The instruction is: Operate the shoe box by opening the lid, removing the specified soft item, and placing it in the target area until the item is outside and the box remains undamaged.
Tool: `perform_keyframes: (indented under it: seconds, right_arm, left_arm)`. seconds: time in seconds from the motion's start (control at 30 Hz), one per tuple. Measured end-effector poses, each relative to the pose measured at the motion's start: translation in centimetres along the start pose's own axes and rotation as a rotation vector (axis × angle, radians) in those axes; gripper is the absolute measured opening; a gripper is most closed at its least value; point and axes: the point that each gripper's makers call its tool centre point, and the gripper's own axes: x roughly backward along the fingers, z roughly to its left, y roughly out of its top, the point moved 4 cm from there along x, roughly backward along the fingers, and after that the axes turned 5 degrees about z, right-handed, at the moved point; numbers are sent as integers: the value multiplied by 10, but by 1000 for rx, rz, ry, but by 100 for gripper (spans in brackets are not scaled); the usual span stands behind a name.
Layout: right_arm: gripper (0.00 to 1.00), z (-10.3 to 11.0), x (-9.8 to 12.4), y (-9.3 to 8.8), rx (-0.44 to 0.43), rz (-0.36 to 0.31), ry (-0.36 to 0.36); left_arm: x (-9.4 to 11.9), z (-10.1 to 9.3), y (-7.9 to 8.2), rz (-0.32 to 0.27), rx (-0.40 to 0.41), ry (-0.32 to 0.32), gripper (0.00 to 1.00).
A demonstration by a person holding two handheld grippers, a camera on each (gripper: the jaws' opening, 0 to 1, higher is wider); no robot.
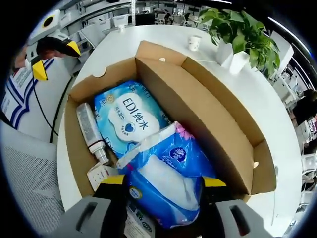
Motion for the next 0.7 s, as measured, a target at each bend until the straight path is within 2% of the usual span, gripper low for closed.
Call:
perform_keyframes:
  seconds: [0.3, 0.5, 0.53, 0.7]
  right_arm:
    - [45, 3, -16, 0, -13, 24, 32]
    - [40, 7, -13, -2, -23, 12, 29]
    - [37, 8, -12, -2, -31, 8, 30]
    - [10, 6, -3, -5, -91, -31, 12]
  left_arm:
    - [6, 1, -6, -20, 35, 18, 51]
    - [2, -2, -12, -17, 51, 18, 51]
    - [2, -3, -13, -17, 54, 17, 50]
    - [0, -7, -15, -19, 65, 11, 50]
